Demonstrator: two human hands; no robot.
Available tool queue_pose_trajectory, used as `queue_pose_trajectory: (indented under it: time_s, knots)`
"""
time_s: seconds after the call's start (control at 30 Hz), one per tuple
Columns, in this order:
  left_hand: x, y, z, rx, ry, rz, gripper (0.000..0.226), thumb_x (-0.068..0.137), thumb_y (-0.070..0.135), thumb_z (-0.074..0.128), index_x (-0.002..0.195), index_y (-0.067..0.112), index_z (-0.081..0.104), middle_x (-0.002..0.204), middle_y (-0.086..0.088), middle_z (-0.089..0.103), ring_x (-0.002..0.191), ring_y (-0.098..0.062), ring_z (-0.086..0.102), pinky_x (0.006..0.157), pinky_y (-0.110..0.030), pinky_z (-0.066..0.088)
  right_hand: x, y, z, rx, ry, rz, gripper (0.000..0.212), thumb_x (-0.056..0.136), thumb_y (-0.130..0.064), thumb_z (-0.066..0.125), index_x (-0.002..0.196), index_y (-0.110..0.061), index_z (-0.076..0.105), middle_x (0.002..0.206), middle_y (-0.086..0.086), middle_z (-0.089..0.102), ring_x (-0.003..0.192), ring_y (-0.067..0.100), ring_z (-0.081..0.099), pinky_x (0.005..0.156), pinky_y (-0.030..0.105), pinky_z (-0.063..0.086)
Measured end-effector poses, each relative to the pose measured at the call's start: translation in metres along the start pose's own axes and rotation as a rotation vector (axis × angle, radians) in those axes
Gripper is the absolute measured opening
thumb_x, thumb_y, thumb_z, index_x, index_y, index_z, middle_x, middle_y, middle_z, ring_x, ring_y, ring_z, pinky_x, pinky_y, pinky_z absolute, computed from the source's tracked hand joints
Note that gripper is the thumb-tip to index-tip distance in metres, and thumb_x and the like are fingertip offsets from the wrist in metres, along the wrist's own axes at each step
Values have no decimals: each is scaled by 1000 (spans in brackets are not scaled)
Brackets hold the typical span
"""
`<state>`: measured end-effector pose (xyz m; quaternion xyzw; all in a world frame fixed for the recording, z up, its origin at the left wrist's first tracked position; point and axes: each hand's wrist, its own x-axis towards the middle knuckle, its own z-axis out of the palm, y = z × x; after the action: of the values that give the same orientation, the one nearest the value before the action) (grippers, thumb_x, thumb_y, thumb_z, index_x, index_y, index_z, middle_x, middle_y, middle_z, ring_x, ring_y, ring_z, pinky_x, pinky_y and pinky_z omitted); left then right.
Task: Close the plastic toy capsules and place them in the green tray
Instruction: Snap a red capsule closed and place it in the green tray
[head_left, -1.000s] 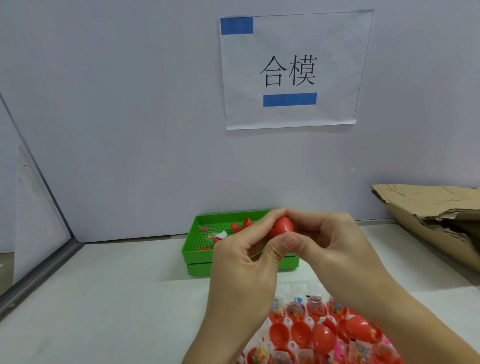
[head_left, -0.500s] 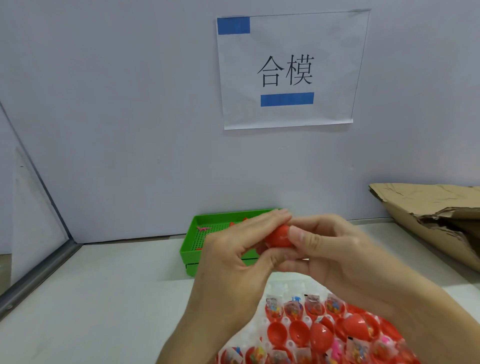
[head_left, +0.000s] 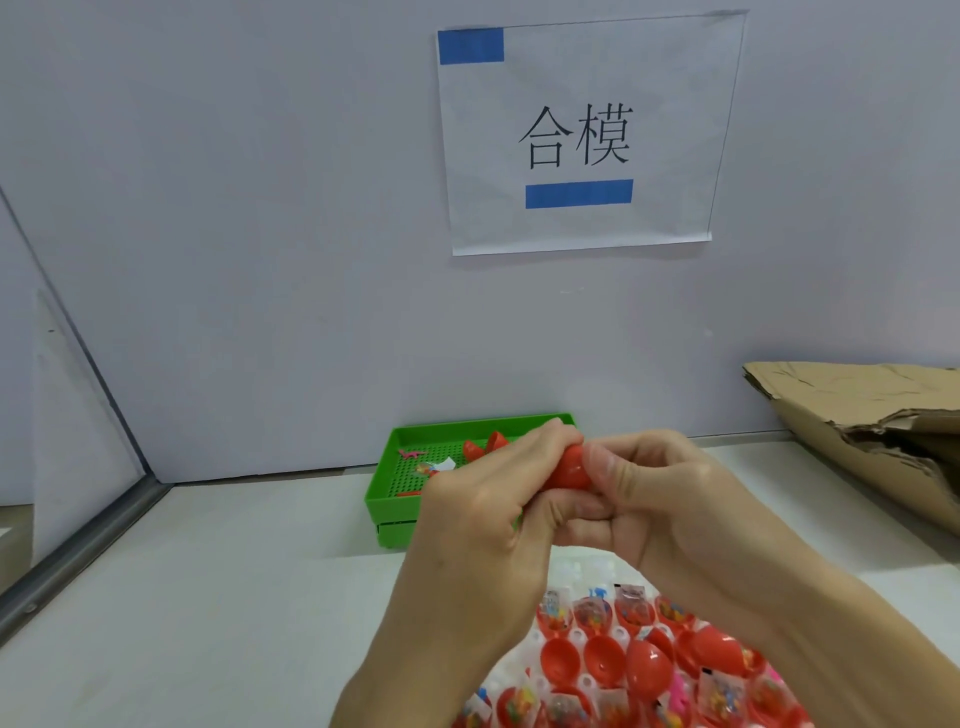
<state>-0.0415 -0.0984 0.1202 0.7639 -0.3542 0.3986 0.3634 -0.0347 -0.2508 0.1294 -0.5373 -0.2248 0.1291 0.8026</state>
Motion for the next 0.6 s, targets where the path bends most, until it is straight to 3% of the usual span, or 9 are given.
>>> queue_pose_trajectory:
  time_s: [0.1, 0.2, 0.33, 0.43, 0.6]
  knots:
    - [-1, 0, 2, 47, 26, 17, 29, 83, -2, 67, 110, 9, 69, 97, 9, 70, 91, -4, 64, 81, -9, 51, 0, 2, 0, -41, 16, -27, 27, 87, -17, 56, 86, -4, 79, 78, 10, 74, 79, 22, 73, 79, 35, 59]
    - [0, 0, 0, 8, 21, -21, 23, 88, 15, 63, 110, 16, 69, 102, 11, 67, 92, 1, 63, 80, -12, 52, 1, 4, 4, 13, 16, -30, 28, 87, -19, 56, 85, -3, 78, 79, 14, 73, 78, 24, 73, 77, 35, 59]
    - [0, 4, -1, -297, -24, -377, 45, 76, 26, 74, 116, 44, 63, 107, 22, 68, 100, -3, 67, 83, -18, 55, 1, 5, 9, 243, -32, 39, 36, 89, -23, 54, 100, 6, 72, 91, 29, 66, 83, 33, 69, 80, 39, 58]
    - [0, 6, 1, -396, 37, -446, 33, 74, 25, 74, 105, 36, 70, 100, 17, 72, 98, -5, 68, 81, -17, 55, -1, 1, 6, 372, -85, 82, 34, 90, -24, 53, 99, 4, 71, 92, 26, 68, 87, 33, 69, 84, 42, 57]
    - [2, 9, 0, -386, 61, -453, 26, 74, 23, 75, 97, 32, 72, 94, 14, 74, 92, -6, 70, 79, -15, 54, -1, -1, 8, 372, -97, 110, 36, 91, -28, 53, 99, 2, 71, 97, 27, 67, 91, 34, 68, 88, 43, 56]
